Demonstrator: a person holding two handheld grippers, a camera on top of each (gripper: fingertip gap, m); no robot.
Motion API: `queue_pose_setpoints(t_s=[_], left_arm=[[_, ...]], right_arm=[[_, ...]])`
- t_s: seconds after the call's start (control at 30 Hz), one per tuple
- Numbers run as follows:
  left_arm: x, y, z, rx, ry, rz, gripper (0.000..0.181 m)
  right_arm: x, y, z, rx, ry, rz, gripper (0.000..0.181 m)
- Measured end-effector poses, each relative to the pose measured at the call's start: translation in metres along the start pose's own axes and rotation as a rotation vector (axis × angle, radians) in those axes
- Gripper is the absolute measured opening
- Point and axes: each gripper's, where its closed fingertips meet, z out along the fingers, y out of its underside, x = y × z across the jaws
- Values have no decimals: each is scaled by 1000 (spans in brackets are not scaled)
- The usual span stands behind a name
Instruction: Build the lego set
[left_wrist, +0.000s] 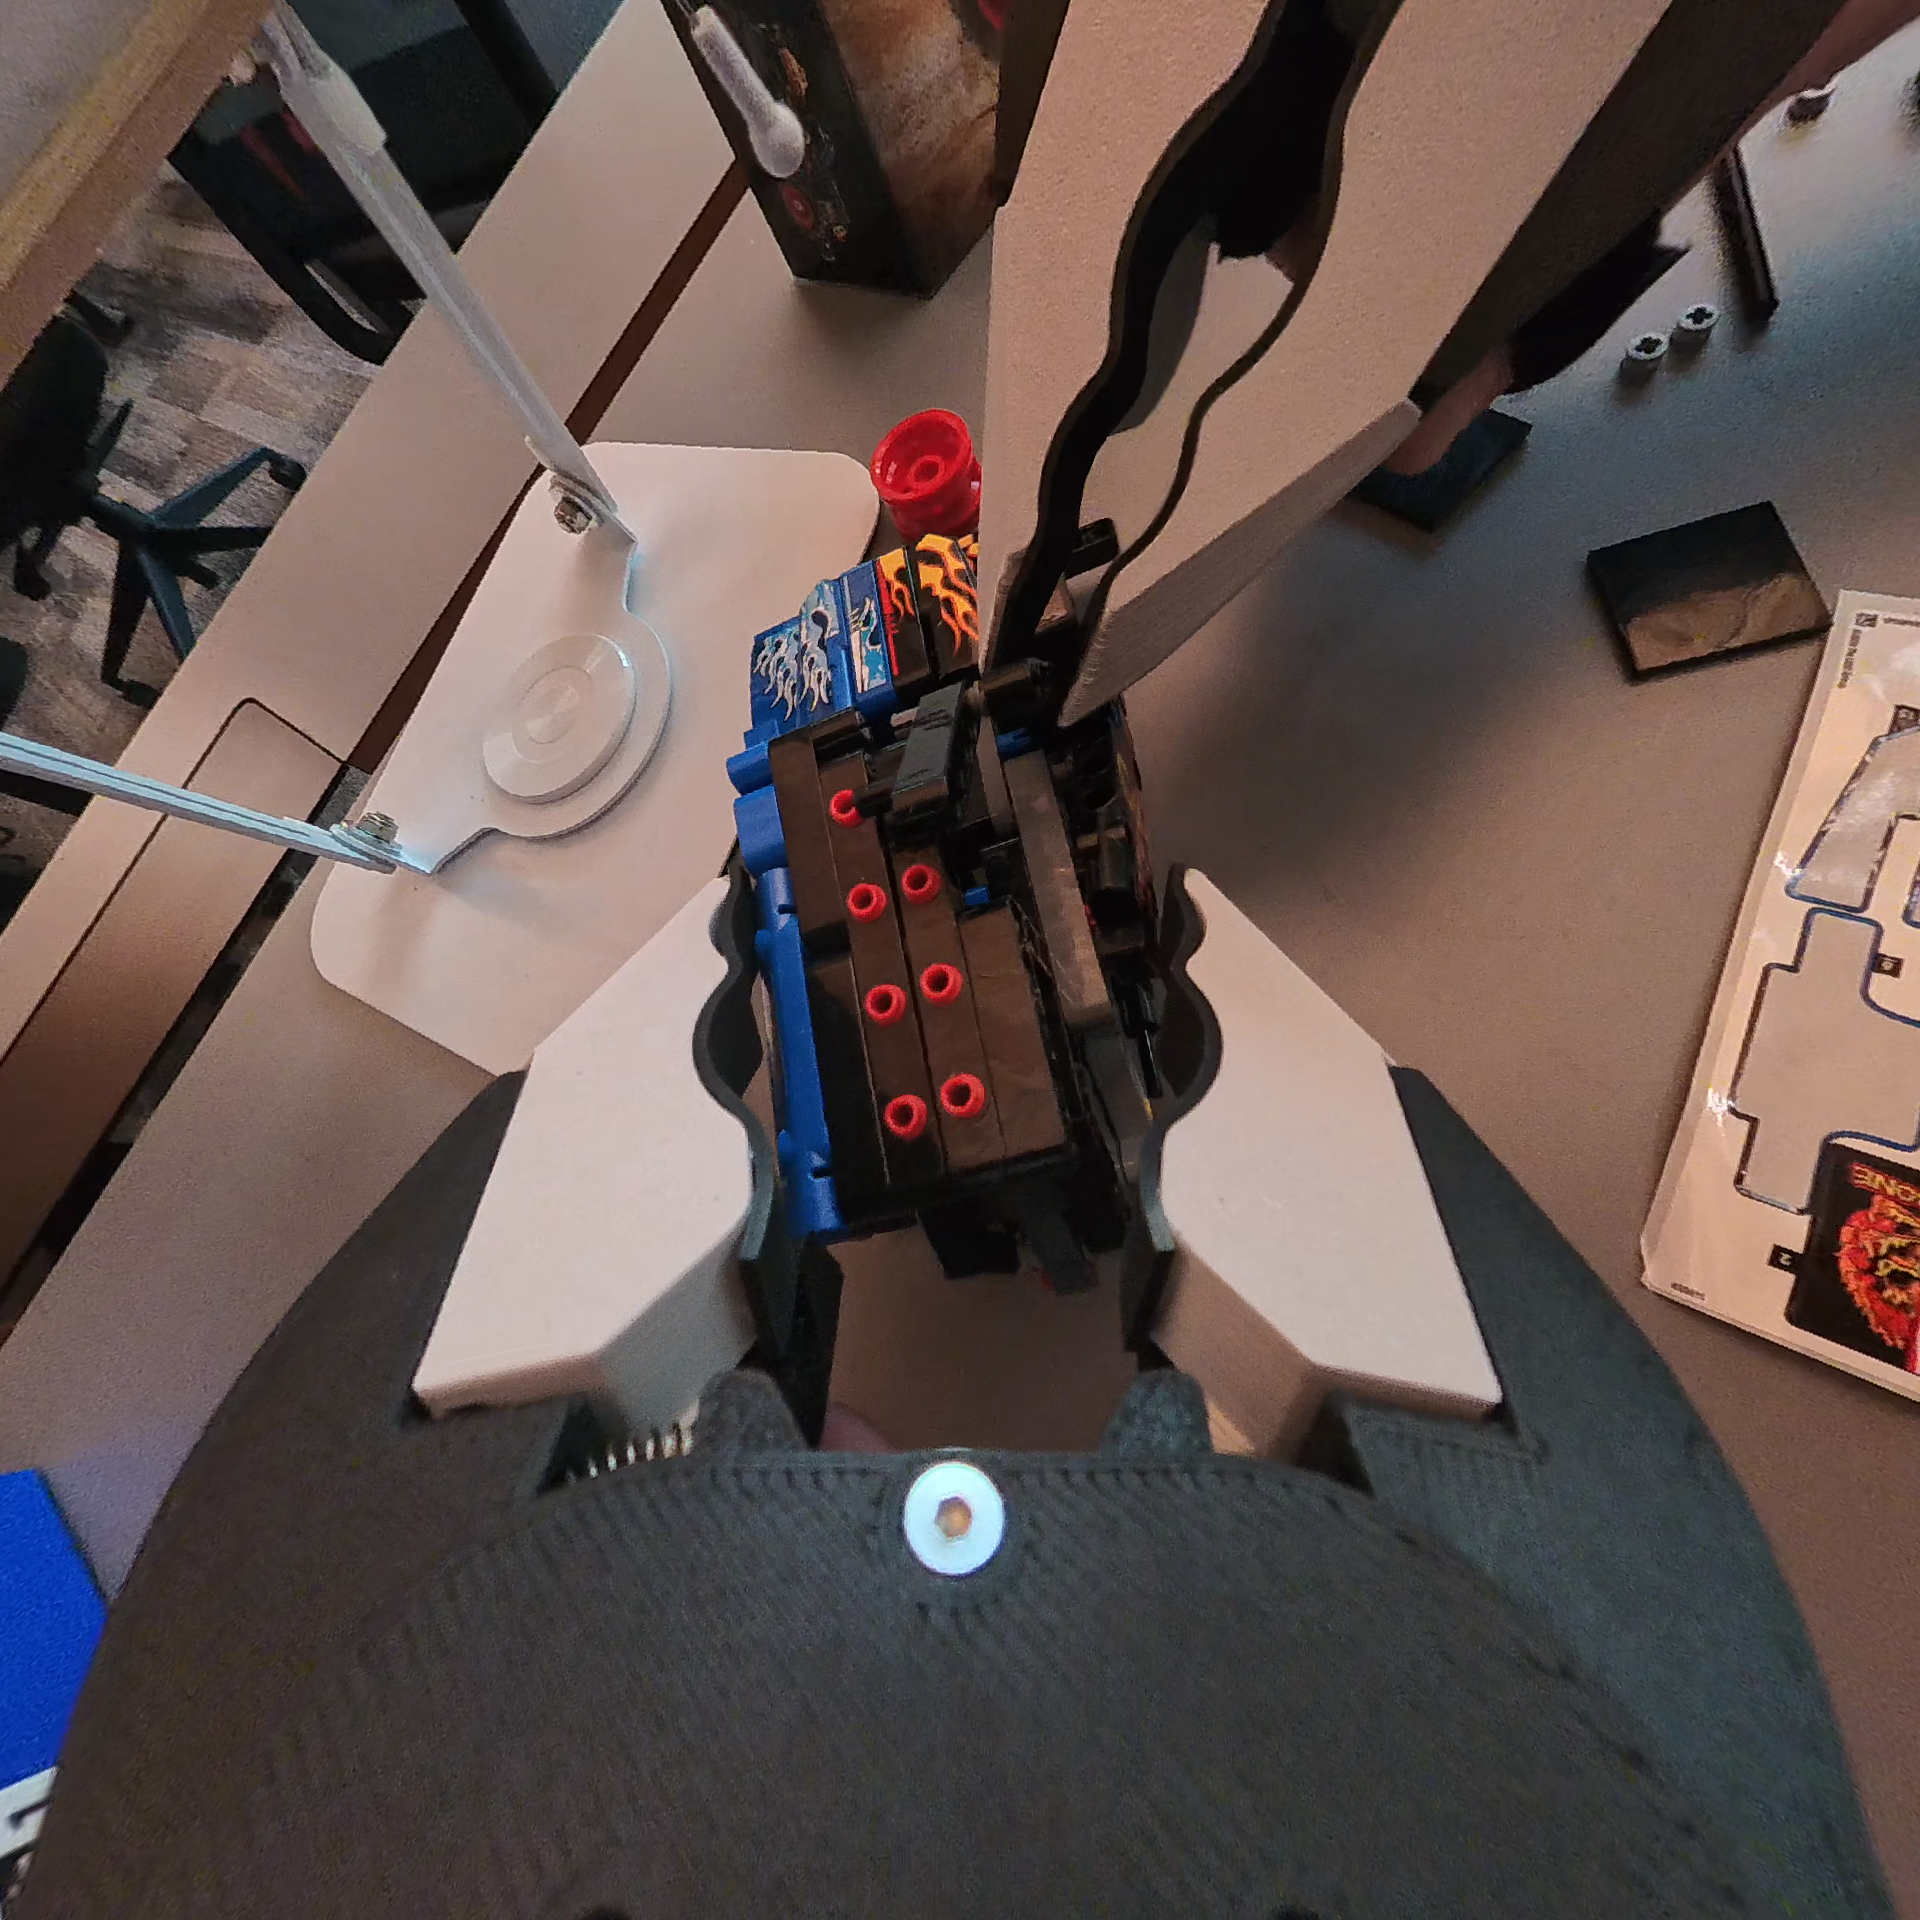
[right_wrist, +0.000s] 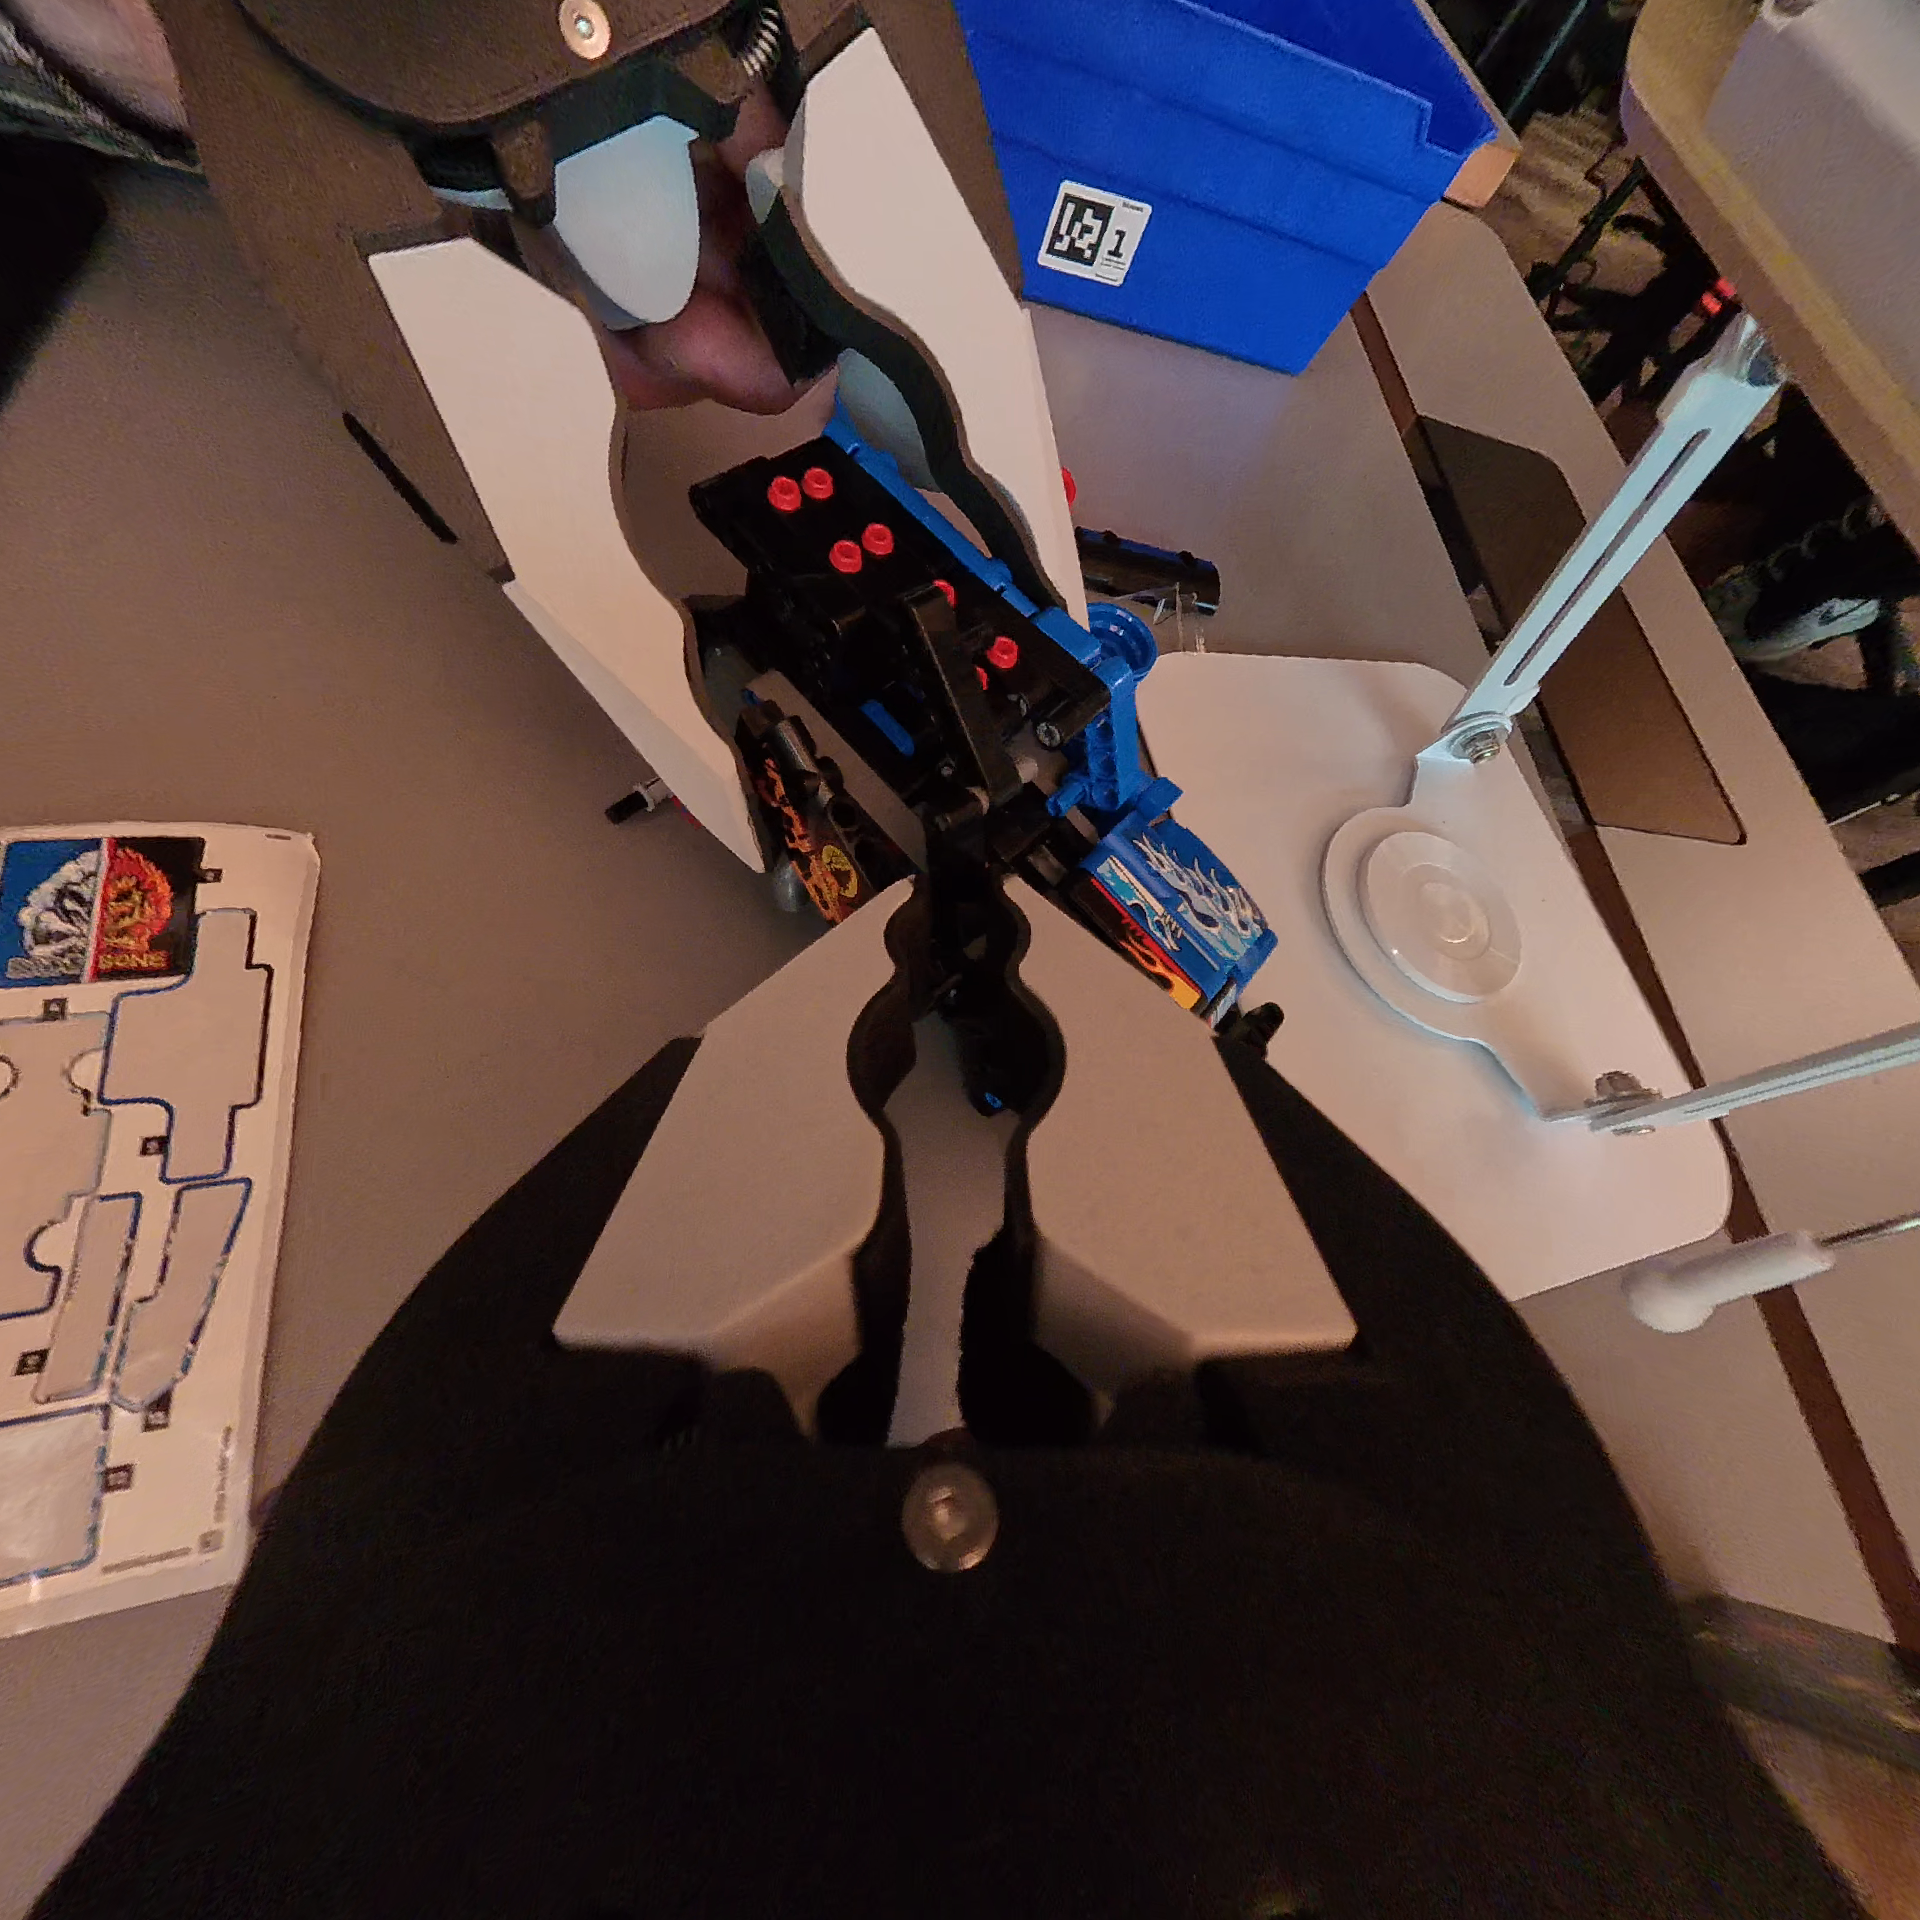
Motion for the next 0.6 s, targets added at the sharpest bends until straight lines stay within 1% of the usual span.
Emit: queue_pose_setpoints(t_s=[0.17,0.33,0.43,0.6], left_arm=[[0,-1,0,31,31,-23,76],[0,-3,-1,59,64,-51,75],[1,-4,-2,86,97,-80,75],[3,-8,-1,127,142,-100,74]], right_arm=[[3,1,0,5,3,-76,7],[4,1,1,34,-6,-86,7],[4,2,0,47,-14,-127,7],[8,5,-3,29,-31,-169,7]])
